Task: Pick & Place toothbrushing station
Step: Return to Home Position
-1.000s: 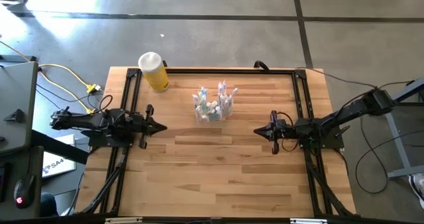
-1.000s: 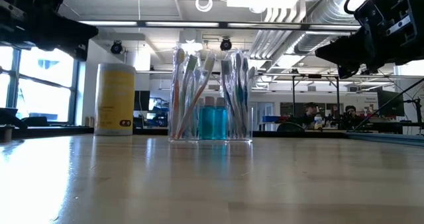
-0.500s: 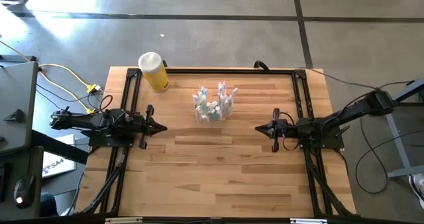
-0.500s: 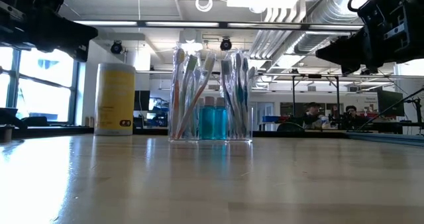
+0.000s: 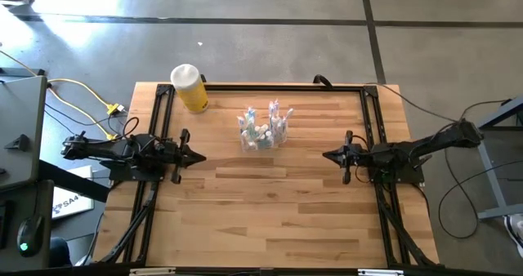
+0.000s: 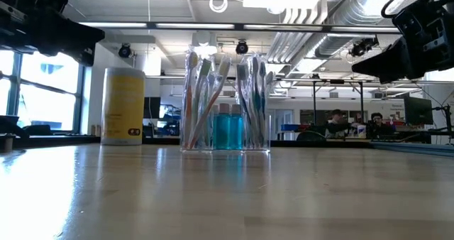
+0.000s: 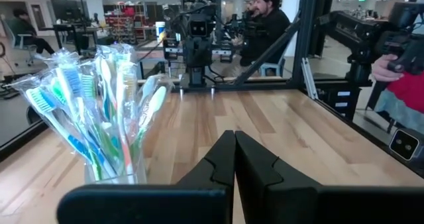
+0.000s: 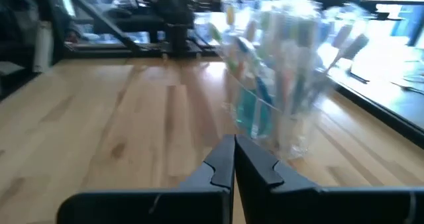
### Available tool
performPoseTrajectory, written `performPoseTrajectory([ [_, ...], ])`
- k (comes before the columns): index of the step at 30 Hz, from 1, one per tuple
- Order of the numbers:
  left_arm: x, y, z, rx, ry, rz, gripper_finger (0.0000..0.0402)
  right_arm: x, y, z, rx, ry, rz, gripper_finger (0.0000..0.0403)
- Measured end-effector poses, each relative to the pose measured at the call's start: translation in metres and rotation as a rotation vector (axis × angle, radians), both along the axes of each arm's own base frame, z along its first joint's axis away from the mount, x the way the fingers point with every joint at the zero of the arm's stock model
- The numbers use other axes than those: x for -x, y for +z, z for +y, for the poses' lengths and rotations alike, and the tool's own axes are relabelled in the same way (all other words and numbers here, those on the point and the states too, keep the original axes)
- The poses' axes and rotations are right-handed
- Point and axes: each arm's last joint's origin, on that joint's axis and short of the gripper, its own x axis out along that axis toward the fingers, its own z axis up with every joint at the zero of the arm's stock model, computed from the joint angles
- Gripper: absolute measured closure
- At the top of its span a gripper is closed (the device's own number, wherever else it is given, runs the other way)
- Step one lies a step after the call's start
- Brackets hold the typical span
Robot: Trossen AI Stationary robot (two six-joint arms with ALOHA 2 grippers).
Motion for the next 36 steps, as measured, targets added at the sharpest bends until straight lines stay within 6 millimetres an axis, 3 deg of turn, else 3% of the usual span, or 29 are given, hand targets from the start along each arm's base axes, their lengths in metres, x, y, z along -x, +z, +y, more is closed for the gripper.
performPoseTrajectory([
  [4,0.0000,0.0000,0.0000,0.000,0.000,0.000,0.0401,0.0076,0.0004,-0.0053,-0.017,-0.051,-0.010,0.0400],
  [10,0.0000,0.0000,0.0000,-0.056,0.002,-0.004,0.0401,0.0117,0.0067,-0.0056,-0.006,0.025,-0.074,0.0400],
  [36,0.0000,0.0001,0.0000,-0.078,0.002,-0.007,0.0401,0.0089,0.0016,-0.0055,-0.015,0.002,-0.020,0.0400],
])
